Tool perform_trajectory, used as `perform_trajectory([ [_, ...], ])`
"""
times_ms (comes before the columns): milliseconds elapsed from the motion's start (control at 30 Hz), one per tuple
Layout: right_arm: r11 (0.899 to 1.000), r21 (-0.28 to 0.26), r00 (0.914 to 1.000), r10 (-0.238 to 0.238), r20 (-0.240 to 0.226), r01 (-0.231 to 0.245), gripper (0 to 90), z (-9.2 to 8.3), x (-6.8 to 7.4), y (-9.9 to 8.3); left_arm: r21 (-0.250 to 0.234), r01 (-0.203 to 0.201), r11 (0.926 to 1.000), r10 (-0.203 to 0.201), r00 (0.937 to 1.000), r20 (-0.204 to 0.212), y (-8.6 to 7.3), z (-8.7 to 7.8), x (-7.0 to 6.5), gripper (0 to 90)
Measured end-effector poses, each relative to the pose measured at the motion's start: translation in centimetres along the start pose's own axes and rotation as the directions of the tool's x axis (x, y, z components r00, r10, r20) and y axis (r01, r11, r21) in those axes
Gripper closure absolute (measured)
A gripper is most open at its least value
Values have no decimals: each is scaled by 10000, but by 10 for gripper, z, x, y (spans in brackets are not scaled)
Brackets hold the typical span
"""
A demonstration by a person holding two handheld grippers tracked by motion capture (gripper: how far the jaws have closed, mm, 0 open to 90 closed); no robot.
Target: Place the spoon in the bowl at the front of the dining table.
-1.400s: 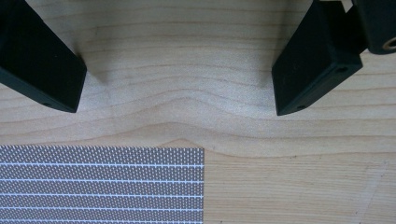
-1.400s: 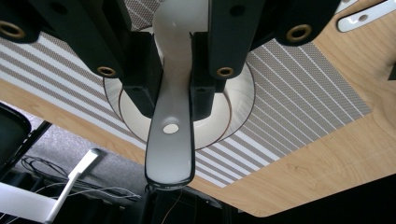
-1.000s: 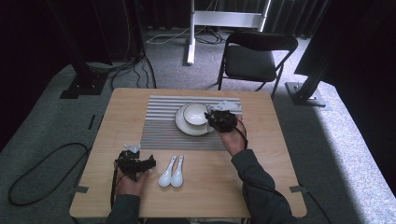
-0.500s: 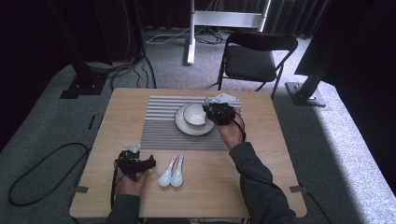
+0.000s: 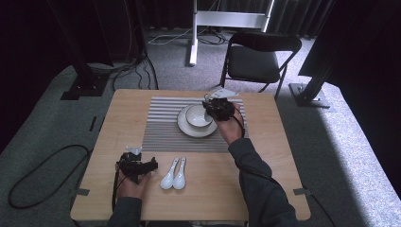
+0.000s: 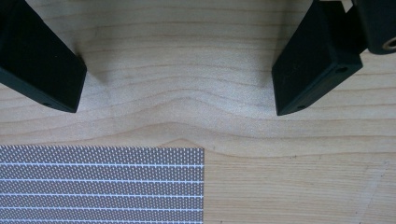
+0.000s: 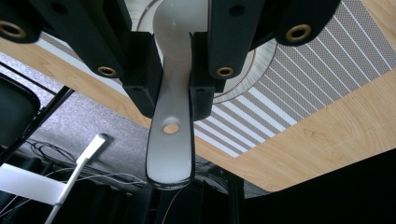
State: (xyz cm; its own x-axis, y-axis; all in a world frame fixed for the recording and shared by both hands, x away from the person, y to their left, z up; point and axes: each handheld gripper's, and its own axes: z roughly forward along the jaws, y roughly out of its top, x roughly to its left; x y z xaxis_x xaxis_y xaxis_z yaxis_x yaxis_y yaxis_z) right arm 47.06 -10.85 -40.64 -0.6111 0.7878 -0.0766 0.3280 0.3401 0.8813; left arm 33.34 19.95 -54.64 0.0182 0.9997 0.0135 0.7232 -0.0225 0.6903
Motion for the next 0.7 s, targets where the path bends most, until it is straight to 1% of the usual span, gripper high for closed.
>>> perform_trajectory([
  [33, 10000, -1, 10000, 72, -26, -72, 756, 1, 0, 0, -1, 4, 10000, -4, 10000, 1, 0, 0, 0, 34],
  [167, 10000, 58, 10000, 76, -13, -76, 757, 8, 1, -1, 15, -11, 10000, 11, 10000, 10, 0, 0, 0, 34],
  [233, 9998, 93, 9999, 169, -20, -169, 757, 11, 2, -2, 15, -18, 10000, 18, 10000, 3, 0, 0, 0, 34],
  [333, 9998, 182, 9999, 106, -47, -105, 757, 17, 3, -3, 11, -10, 10000, 10, 10000, 5, 0, 0, 0, 34],
  [433, 9995, 273, 9999, 138, -66, -137, 757, 22, 5, -6, 22, -15, 10000, 15, 10000, 7, 0, 0, 0, 34],
  [500, 9993, 371, 10000, 1, -26, 0, 757, 26, 6, -9, 26, -14, 10000, 14, 10000, 11, 0, 0, 0, 34],
  [700, 9980, 626, 9999, -60, -104, 66, 757, 35, 5, -16, 30, -19, 10000, 19, 10000, 11, 0, 0, 0, 34],
])
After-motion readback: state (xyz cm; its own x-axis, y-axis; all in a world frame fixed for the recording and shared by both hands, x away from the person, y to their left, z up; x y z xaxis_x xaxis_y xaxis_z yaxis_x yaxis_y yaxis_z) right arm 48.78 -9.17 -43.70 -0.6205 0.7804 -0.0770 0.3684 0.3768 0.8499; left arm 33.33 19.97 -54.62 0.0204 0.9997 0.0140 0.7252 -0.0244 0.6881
